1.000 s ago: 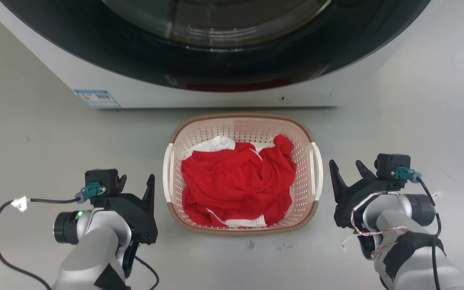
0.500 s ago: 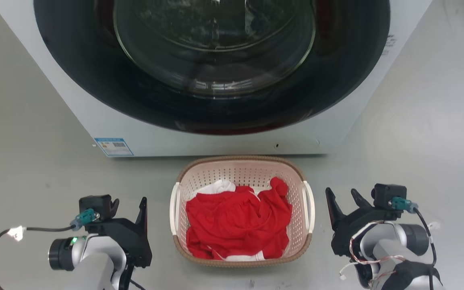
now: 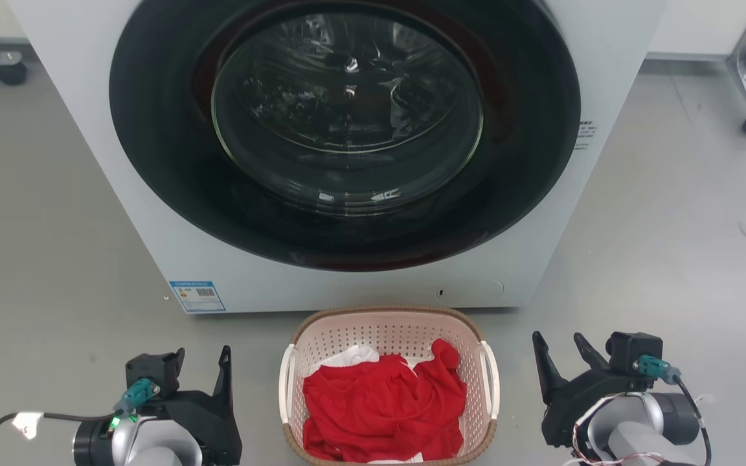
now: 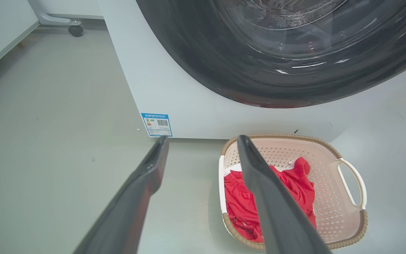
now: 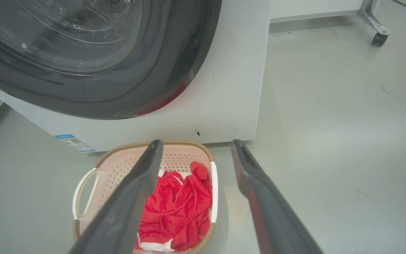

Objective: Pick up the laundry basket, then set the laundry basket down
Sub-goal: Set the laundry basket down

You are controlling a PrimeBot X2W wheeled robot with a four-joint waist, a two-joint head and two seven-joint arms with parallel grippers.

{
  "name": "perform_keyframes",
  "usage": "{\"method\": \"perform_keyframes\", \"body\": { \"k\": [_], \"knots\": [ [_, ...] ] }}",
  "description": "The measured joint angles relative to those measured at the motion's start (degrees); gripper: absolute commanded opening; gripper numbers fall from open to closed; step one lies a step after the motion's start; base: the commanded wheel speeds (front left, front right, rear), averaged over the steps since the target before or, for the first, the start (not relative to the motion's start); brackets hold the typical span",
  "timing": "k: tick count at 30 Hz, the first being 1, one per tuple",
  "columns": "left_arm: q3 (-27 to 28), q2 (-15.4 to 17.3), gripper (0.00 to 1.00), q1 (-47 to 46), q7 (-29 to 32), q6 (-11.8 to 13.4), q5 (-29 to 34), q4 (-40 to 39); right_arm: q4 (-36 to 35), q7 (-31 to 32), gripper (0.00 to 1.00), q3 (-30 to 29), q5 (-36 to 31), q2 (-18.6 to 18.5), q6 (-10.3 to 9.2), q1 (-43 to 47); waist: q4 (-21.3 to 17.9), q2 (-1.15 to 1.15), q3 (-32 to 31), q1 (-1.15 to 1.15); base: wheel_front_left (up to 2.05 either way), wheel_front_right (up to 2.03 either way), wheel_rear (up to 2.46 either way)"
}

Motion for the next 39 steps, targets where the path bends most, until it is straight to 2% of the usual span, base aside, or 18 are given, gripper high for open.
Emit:
{"method": "perform_keyframes", "body": {
  "k": [19,32,39],
  "knots": [
    [3.6,2.1,1.0,16.0,0.0,3.5,6.6,-24.0,-20.3,0.0,1.0,-4.0,-6.7,-4.3,-4.27,13.9,-0.3,0.0,-7.4,0.0,0.0,0.0,0.0],
    [6.1,2.5,1.0,26.1,0.0,4.5,10.4,-37.9,-33.7,0.0,1.0,-7.3,-10.8,-5.7,-5.76,23.6,-0.1,0.01,-9.8,0.01,0.0,0.0,0.0],
    [7.4,2.4,1.0,29.7,0.0,4.9,11.4,-41.5,-39.0,0.0,1.0,-9.1,-12.7,-6.6,-6.23,28.1,0.0,0.01,-10.2,0.01,0.0,0.0,0.0]
  ]
}}
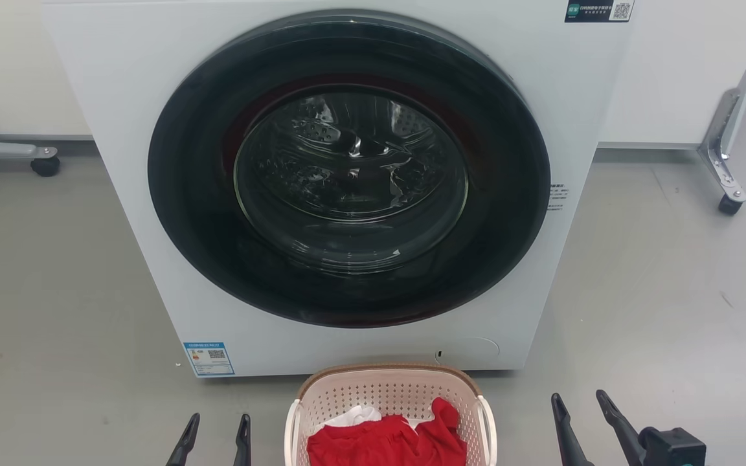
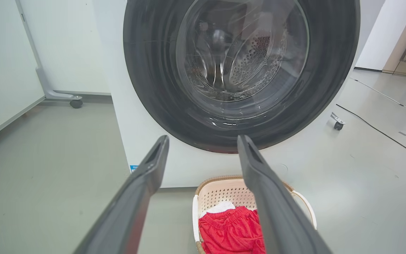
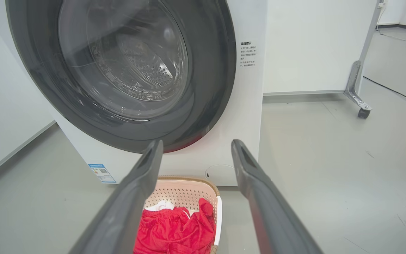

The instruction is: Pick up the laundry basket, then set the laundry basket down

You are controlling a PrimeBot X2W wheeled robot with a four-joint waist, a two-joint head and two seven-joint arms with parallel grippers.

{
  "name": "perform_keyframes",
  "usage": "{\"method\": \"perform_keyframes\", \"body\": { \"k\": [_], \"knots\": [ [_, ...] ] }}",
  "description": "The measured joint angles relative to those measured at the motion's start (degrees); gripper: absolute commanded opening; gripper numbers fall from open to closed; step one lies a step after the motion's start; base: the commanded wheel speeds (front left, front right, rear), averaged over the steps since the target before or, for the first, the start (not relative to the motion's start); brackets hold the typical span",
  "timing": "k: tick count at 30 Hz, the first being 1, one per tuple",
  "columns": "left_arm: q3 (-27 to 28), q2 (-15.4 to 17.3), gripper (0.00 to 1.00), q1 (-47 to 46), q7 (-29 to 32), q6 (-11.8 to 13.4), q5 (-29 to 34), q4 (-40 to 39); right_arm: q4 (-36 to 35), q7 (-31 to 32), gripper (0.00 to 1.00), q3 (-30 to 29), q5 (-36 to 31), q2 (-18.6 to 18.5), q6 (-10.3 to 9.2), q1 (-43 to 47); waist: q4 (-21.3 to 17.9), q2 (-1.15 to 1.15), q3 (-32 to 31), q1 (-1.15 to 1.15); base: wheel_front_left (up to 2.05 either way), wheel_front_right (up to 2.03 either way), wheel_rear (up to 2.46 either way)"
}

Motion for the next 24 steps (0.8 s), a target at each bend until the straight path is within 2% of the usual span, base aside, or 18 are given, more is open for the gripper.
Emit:
{"method": "perform_keyframes", "body": {
  "k": [12,24],
  "knots": [
    [1.4,-0.1,1.0,2.9,0.0,0.0,2.7,-3.1,-6.1,0.0,1.0,-3.6,-3.5,-1.3,-0.1,5.7,-0.2,0.0,-0.1,0.0,0.0,0.0,0.0],
    [2.1,-0.6,1.0,3.6,0.0,0.0,4.1,-4.0,-8.6,0.0,1.0,-7.1,-7.4,-0.7,-0.1,8.5,-0.4,0.0,0.1,0.0,0.0,0.0,0.0]
  ]
}}
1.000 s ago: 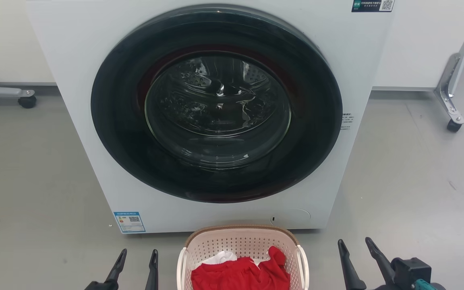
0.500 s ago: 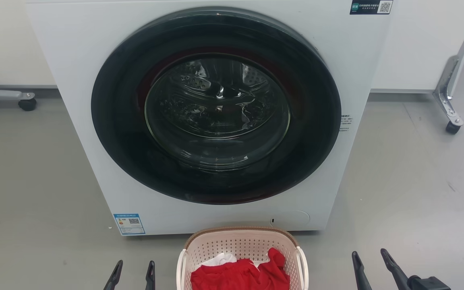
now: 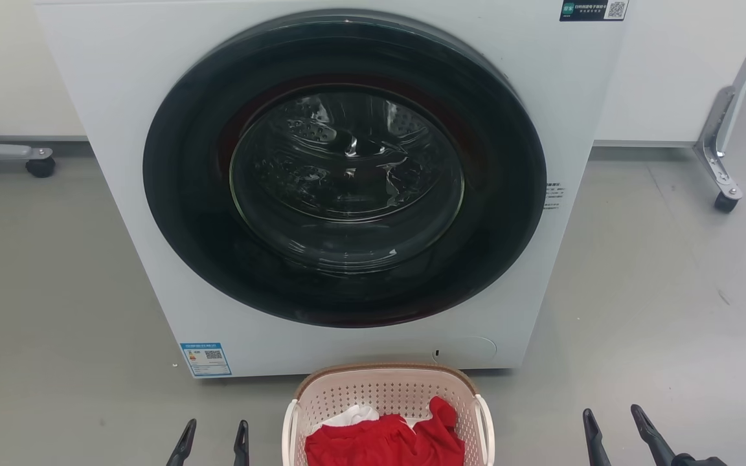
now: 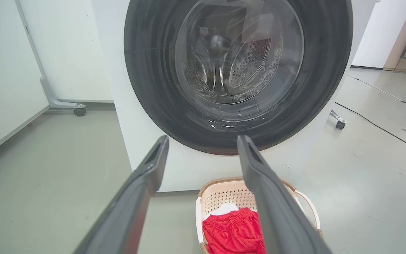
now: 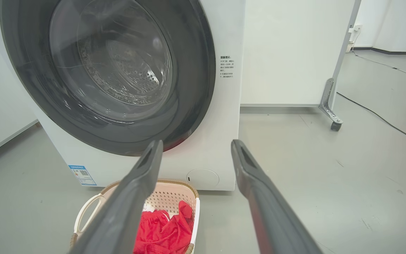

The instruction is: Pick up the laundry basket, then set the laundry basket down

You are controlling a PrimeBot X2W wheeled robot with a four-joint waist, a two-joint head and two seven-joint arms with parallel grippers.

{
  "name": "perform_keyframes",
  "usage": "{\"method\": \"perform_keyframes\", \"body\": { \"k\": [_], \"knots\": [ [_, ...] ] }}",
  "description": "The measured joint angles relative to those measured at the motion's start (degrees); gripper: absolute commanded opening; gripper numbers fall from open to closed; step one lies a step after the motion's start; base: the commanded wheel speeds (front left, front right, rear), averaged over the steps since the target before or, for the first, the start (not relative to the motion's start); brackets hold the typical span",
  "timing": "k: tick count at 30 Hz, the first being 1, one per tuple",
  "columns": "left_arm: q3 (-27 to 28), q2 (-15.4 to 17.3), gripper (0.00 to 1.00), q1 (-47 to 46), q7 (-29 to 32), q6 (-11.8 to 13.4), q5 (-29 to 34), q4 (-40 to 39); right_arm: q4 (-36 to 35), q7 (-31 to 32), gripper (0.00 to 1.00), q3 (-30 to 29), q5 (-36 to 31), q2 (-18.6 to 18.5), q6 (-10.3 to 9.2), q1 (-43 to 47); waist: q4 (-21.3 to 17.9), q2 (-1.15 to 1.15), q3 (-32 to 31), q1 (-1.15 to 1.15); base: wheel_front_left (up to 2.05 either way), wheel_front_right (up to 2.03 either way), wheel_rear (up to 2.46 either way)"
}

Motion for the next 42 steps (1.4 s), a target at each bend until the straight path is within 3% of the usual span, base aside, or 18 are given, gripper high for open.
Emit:
{"method": "perform_keyframes", "body": {
  "k": [28,29,42],
  "knots": [
    [1.0,-0.8,1.0,0.0,0.0,0.0,1.7,-0.2,-3.3,1.5,1.0,-3.2,-3.6,1.8,-0.01,1.7,0.3,0.0,0.2,0.0,0.0,0.0,0.0],
    [1.1,-0.8,0.0,0.0,0.0,0.0,1.8,-0.2,-3.4,1.7,0.0,-3.2,-3.7,1.8,0.0,1.8,0.3,0.0,0.2,0.0,0.0,0.0,0.0],
    [2.8,-1.7,0.0,1.0,1.7,-1.1,-2.7,2.0,-0.8,3.2,0.0,-5.0,1.3,3.4,1.13,2.7,0.4,0.0,0.4,0.0,0.0,0.0,0.0]
  ]
}}
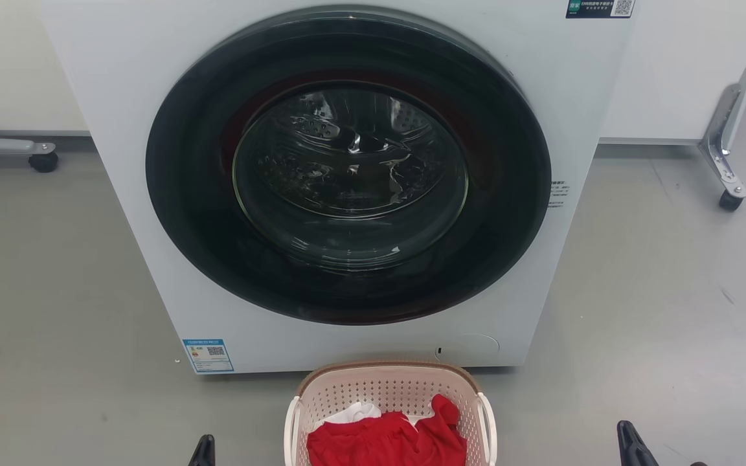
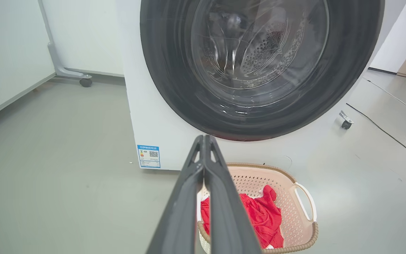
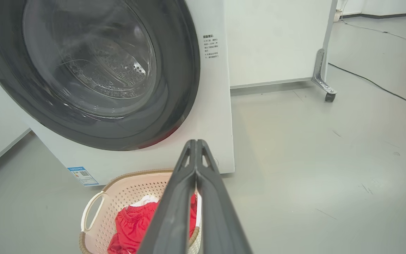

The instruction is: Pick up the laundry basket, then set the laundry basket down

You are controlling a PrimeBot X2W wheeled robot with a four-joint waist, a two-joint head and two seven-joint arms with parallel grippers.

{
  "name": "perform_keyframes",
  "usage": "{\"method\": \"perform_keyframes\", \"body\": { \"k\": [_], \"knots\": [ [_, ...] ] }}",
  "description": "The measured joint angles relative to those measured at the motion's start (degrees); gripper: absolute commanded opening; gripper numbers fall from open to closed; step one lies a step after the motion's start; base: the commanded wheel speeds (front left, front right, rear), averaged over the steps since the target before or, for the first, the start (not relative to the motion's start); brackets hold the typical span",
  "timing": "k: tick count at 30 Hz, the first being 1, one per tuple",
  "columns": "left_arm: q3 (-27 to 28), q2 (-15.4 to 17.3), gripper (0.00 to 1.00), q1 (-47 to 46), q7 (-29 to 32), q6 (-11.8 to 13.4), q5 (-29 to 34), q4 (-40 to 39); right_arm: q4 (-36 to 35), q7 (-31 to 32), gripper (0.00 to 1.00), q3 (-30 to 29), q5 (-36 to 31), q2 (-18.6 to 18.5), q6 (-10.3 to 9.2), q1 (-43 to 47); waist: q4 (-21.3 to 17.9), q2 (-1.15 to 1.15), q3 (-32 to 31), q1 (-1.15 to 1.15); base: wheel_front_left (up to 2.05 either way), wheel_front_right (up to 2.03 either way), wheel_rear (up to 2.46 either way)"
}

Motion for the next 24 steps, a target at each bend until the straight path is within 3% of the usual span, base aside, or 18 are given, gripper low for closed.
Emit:
{"method": "perform_keyframes", "body": {
  "k": [24],
  "knots": [
    [5.3,-1.4,0.0,-1.6,5.6,-3.5,-19.7,0.9,1.5,5.3,0.0,-6.0,19.5,2.1,3.31,-2.3,0.1,0.0,0.5,0.0,0.0,0.0,0.0]
  ]
}}
